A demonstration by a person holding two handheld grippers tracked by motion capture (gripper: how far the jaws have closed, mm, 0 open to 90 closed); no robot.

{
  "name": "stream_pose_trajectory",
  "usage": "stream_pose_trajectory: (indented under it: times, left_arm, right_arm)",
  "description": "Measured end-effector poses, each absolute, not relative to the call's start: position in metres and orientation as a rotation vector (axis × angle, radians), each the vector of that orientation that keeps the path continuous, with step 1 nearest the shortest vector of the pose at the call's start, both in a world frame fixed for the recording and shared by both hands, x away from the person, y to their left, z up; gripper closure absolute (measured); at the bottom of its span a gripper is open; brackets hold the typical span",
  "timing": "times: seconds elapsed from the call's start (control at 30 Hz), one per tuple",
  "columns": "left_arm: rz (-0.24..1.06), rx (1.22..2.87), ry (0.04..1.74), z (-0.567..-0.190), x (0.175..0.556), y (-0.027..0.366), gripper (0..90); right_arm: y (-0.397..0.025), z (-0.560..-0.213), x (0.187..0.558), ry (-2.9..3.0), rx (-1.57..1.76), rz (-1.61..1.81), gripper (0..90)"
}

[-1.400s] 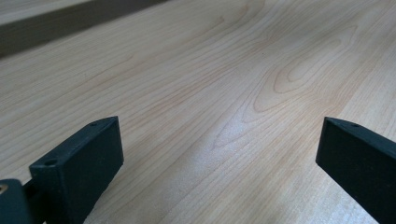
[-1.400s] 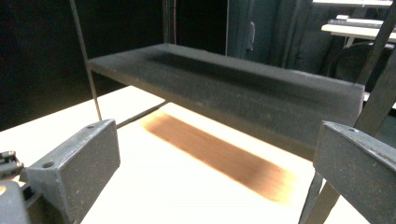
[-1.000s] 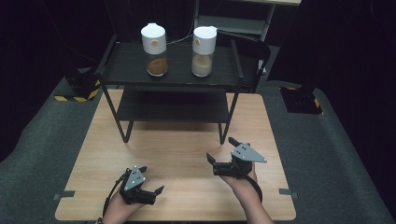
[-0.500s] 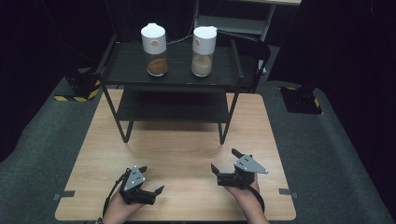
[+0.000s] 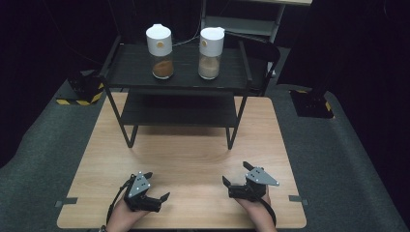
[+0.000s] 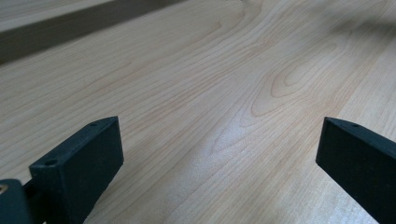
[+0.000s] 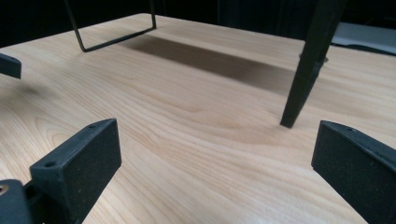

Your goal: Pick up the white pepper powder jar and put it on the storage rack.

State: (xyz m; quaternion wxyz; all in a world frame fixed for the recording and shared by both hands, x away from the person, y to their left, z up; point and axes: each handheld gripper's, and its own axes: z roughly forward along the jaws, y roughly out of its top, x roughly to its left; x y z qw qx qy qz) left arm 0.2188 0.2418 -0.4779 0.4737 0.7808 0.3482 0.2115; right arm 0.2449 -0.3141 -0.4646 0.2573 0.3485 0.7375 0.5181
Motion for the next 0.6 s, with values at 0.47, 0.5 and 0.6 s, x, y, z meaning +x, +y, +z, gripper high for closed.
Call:
stream_pose_trajectory:
  times: [0.47, 0.5, 0.6]
  left_arm:
    - [0.538, 1.934, 0.839, -0.476, 0.218, 0.237, 1.0]
    - [0.54, 1.934, 0.838, -0.477, 0.217, 0.237, 1.0]
    - [0.543, 1.941, 0.835, -0.476, 0.217, 0.236, 1.0]
  right_arm:
    - [-0.33, -0.48, 0.231, 1.976, 0.998, 1.333, 1.6]
    - [-0.331, -0.481, 0.231, 1.971, 0.996, 1.337, 1.6]
    - [-0.334, -0.482, 0.229, 1.962, 1.0, 1.342, 1.6]
